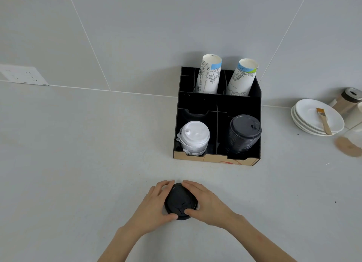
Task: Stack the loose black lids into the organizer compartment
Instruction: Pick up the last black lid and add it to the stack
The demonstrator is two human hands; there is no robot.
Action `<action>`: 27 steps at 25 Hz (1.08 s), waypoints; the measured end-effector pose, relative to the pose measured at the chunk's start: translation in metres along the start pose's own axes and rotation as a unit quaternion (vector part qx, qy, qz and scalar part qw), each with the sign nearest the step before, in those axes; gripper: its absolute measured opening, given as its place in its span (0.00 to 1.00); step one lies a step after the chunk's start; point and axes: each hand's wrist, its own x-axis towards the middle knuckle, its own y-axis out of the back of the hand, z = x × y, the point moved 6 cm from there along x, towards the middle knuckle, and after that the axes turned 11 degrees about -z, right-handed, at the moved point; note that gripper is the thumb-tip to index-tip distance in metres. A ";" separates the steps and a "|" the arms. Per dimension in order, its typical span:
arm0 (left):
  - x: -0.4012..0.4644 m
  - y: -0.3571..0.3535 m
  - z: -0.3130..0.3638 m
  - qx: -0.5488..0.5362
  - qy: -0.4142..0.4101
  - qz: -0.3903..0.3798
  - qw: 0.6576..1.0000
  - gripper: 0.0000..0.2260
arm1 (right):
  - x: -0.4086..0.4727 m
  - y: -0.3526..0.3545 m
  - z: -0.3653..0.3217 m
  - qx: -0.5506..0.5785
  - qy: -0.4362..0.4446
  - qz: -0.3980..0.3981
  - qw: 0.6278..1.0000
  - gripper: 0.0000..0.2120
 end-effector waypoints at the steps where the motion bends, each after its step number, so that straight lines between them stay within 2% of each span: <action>1: 0.001 -0.001 0.002 0.013 -0.004 -0.006 1.000 0.41 | -0.001 0.000 0.001 0.006 0.002 -0.002 1.000 0.33; 5: 0.004 0.001 0.005 0.006 0.004 0.016 1.000 0.44 | -0.006 0.002 0.006 0.020 0.001 0.006 1.000 0.35; 10: 0.004 0.012 0.014 -0.039 0.029 0.076 0.996 0.44 | -0.019 0.012 0.017 0.035 -0.005 0.073 0.997 0.34; 14: 0.007 0.020 0.030 -0.052 0.021 0.107 0.993 0.36 | -0.028 0.025 0.020 0.059 0.001 0.124 0.991 0.31; 19: 0.016 0.038 0.063 -0.047 -0.025 0.144 0.988 0.31 | -0.046 0.059 0.022 0.084 0.019 0.184 0.979 0.28; 27: 0.041 0.072 0.126 -0.019 -0.122 0.139 0.983 0.29 | -0.084 0.129 0.036 0.075 0.020 0.244 0.967 0.25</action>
